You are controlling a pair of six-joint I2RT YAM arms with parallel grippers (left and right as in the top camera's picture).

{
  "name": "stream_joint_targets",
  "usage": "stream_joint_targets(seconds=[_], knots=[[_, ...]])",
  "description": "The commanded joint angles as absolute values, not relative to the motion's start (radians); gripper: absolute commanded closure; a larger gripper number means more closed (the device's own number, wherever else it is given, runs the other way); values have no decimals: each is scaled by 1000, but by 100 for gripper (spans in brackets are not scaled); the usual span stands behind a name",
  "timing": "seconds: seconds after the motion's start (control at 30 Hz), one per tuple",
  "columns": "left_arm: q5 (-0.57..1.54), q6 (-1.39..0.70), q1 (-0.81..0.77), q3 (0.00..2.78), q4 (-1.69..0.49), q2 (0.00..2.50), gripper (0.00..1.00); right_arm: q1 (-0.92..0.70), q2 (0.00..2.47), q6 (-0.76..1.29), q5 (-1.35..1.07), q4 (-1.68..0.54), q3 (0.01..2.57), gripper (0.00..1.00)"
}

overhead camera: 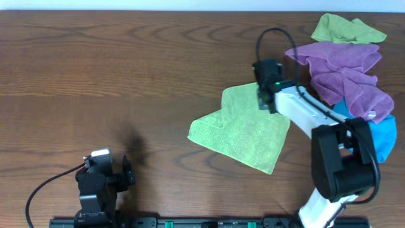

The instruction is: Fold the cloth

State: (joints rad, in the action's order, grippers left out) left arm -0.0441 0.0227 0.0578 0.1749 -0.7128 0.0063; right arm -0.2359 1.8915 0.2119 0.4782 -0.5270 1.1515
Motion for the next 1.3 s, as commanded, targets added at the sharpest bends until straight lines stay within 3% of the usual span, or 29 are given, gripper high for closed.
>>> stream_joint_targets(seconds=[0.0, 0.3, 0.5, 0.73, 1.0, 1.27], knots=[[38, 18, 57, 164, -709, 5, 5, -195, 1900, 326, 518, -547, 1180, 4], [431, 18, 57, 164, -517, 5, 5, -186, 1783, 397, 395, -854, 1442, 1], [920, 5, 57, 164, -267, 5, 5, -140, 1570, 504, 460, -1008, 1493, 1], [743, -426, 57, 164, -141, 5, 5, -136, 1386, 404, 121, -995, 1493, 1], [717, -454, 57, 164, -118, 5, 5, -137, 1309, 335, 63, -1063, 1493, 1], [699, -584, 50, 188, 109, 109, 4, -136, 1309, 219, 67, -1101, 1492, 1]])
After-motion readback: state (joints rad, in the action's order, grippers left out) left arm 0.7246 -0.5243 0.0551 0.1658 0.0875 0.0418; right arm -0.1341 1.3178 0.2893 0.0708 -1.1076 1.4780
